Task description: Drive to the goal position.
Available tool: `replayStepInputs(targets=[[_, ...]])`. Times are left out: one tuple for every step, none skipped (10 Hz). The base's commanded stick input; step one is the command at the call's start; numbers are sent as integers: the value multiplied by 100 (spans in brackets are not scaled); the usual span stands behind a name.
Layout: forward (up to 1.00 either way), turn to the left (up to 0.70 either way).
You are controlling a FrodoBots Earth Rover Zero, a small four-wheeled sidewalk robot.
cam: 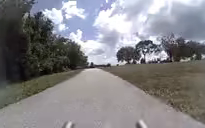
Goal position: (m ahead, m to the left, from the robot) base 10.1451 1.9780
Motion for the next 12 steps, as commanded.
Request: replayStepInputs(targets=[[50, 0], [50, 0], [50, 0], [50, 12], [50, 25], [50, 25], [50, 25], [50, 25], [50, 25], [50, 25], [50, 25], [50, 25]])
